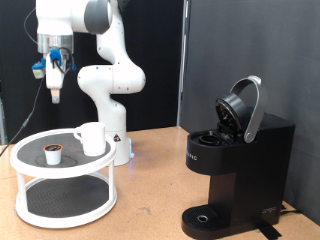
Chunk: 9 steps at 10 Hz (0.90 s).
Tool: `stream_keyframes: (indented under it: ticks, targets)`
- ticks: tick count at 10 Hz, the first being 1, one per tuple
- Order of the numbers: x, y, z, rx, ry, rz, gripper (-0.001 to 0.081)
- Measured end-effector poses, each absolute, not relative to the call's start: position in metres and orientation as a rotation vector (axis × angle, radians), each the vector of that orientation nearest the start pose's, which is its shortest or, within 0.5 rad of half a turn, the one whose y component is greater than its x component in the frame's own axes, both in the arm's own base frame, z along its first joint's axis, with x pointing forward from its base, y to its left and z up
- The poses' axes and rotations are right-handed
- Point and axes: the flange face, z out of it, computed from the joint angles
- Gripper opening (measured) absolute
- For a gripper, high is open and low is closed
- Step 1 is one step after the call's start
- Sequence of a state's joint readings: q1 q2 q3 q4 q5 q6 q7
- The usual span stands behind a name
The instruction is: Make a cup of coffee with the keurig machine
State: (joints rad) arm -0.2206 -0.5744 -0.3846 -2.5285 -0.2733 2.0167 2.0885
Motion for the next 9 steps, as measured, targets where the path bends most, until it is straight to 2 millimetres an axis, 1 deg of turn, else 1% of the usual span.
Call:
stream_keyframes:
  ticks: [4,9]
  targets:
    - [0.312,-0.235,0.423,-0.953,2.985,-0.134,0.0734]
    - [0.310,-0.238,0.384,-0.928,2.980,-0.209,0.0734]
